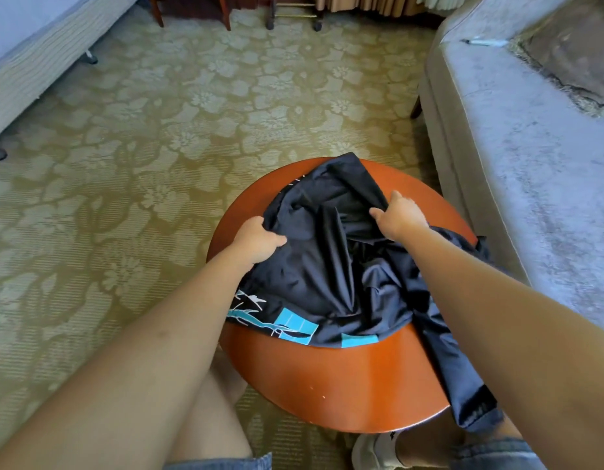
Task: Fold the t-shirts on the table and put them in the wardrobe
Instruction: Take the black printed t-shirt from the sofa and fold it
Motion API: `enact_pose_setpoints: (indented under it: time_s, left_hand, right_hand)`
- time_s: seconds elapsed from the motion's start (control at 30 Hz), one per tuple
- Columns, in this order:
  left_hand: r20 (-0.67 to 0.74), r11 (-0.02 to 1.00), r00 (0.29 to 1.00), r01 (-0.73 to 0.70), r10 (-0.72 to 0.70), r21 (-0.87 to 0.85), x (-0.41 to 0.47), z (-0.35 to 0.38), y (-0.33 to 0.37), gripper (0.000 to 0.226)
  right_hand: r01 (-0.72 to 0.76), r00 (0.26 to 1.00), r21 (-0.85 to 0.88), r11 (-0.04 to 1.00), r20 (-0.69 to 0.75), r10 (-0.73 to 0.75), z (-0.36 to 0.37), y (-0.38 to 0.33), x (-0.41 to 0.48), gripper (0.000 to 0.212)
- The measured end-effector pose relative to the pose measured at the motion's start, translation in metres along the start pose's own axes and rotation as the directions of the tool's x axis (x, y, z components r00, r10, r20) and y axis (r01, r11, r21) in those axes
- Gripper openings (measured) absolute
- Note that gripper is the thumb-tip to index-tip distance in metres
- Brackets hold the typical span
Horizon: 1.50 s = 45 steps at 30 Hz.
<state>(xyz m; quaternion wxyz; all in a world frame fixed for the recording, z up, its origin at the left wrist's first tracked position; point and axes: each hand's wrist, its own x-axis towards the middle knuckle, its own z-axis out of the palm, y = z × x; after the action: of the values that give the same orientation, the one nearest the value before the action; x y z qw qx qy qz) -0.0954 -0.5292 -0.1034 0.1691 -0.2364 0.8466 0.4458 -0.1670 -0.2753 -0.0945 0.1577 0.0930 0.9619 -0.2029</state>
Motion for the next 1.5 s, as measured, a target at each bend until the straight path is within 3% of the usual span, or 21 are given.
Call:
enact_pose_setpoints:
  time_s: [0.1, 0.13, 0.23, 0.33, 0.43, 0.53, 0.6, 0.67, 0.7, 0.77, 0.8, 0.83, 0.87, 0.9, 0.93, 1.03, 1.17, 1.23, 1.3, 1.4, 1.5]
  left_hand:
    - [0.083, 0.926, 0.997, 0.023, 0.009, -0.377, -0.002, -0.004, 0.008, 0.026]
    - [0.066, 0.898, 0.998, 0.018, 0.012, -0.44, -0.003, -0.006, 0.013, 0.014]
    - [-0.073, 0.808, 0.997, -0.035, -0.01, -0.588, -0.007, -0.014, 0.034, 0.025]
    - [-0.318, 0.74, 0.948, -0.211, -0.005, -0.638, -0.018, -0.033, 0.066, 0.029]
    - [-0.553, 0.681, 0.833, -0.422, 0.031, -0.598, -0.04, -0.069, 0.106, 0.025]
    - [-0.69, 0.673, 0.712, -0.576, 0.132, -0.465, -0.07, -0.096, 0.137, 0.014]
    - [-0.709, 0.698, 0.664, -0.624, 0.237, -0.352, -0.091, -0.1, 0.143, 0.017]
    - [-0.598, 0.739, 0.704, -0.622, 0.383, -0.259, -0.101, -0.091, 0.134, 0.014]
    - [-0.48, 0.76, 0.768, -0.59, 0.425, -0.272, -0.103, -0.083, 0.125, 0.007]
    - [-0.17, 0.838, 0.889, -0.458, 0.426, -0.296, -0.107, -0.061, 0.097, 0.023]
    - [-0.003, 0.903, 0.923, -0.378, 0.386, -0.205, -0.107, -0.051, 0.08, 0.025]
    - [0.148, 0.948, 0.936, -0.314, 0.318, -0.054, -0.107, -0.041, 0.063, 0.024]
    - [0.274, 0.958, 0.933, -0.268, 0.232, 0.099, -0.106, -0.034, 0.048, 0.025]
    - [0.361, 0.952, 0.92, -0.235, 0.153, 0.195, -0.105, -0.028, 0.035, 0.027]
    - [0.409, 0.952, 0.907, -0.206, 0.099, 0.226, -0.104, -0.025, 0.027, 0.028]
    - [0.381, 0.968, 0.922, -0.156, 0.071, 0.197, -0.099, -0.024, 0.022, 0.039]
    - [0.333, 0.973, 0.937, -0.17, 0.11, 0.155, -0.092, -0.033, 0.026, 0.042]
    - [0.353, 0.979, 0.929, -0.163, 0.111, 0.121, -0.09, -0.037, 0.025, 0.036]
    - [0.383, 0.982, 0.919, -0.145, 0.088, 0.121, -0.087, -0.039, 0.022, 0.032]
    - [0.373, 0.981, 0.925, -0.136, 0.074, 0.141, -0.08, -0.041, 0.018, 0.02]
    - [0.139, 0.943, 0.977, -0.192, 0.159, 0.273, -0.066, -0.035, 0.014, 0.04]
  right_hand:
    - [0.037, 0.999, 0.133, 0.99, -0.036, -0.032, 0.0, -0.002, 0.003, 0.02]
    - [0.05, 0.996, 0.174, 0.983, -0.079, -0.037, -0.003, -0.002, 0.0, 0.02]
    - [0.092, 0.984, 0.315, 0.945, -0.176, -0.037, -0.015, -0.006, -0.013, 0.025]
    - [0.122, 0.975, 0.51, 0.851, -0.223, -0.006, -0.038, -0.016, -0.03, 0.019]
    - [0.251, 0.942, 0.741, 0.623, -0.334, 0.018, -0.073, -0.037, -0.043, 0.024]
    - [0.314, 0.948, 0.929, 0.196, -0.316, -0.02, -0.107, -0.067, -0.064, 0.024]
    - [0.293, 0.951, 0.956, 0.022, -0.289, -0.111, -0.118, -0.079, -0.084, 0.025]
    - [0.203, 0.962, 0.977, -0.063, -0.211, -0.172, -0.116, -0.073, -0.095, 0.023]
    - [0.174, 0.964, 0.985, 0.008, -0.168, -0.206, -0.108, -0.063, -0.097, 0.023]
    - [0.052, 0.983, 0.88, 0.472, 0.039, -0.181, -0.082, -0.033, -0.092, 0.022]
    - [-0.001, 0.988, 0.659, 0.752, 0.116, -0.1, -0.065, -0.01, -0.088, 0.019]
    - [-0.03, 0.993, 0.406, 0.913, 0.116, -0.02, -0.048, 0.016, -0.088, 0.018]
    - [-0.074, 0.992, 0.311, 0.948, 0.122, 0.038, -0.038, 0.034, -0.09, 0.02]
    - [-0.084, 0.994, 0.389, 0.917, 0.094, 0.051, -0.03, 0.049, -0.092, 0.026]
    - [-0.017, 1.0, 0.331, 0.943, 0.005, 0.016, -0.024, 0.057, -0.096, 0.031]
    - [0.068, 0.99, 0.315, 0.947, -0.141, -0.024, -0.026, 0.038, -0.104, 0.015]
    - [0.126, 0.99, 0.33, 0.935, -0.108, -0.095, -0.016, 0.0, -0.095, 0.062]
    - [0.094, 0.98, 0.281, 0.955, -0.195, -0.039, -0.013, -0.008, -0.086, 0.07]
    - [0.032, 0.976, 0.283, 0.959, -0.214, 0.031, -0.015, -0.011, -0.076, 0.061]
    - [0.008, 0.984, 0.392, 0.92, -0.165, 0.062, -0.017, -0.008, -0.068, 0.014]
    - [0.069, 0.987, 0.594, 0.801, -0.158, 0.032, -0.017, 0.002, -0.07, 0.022]
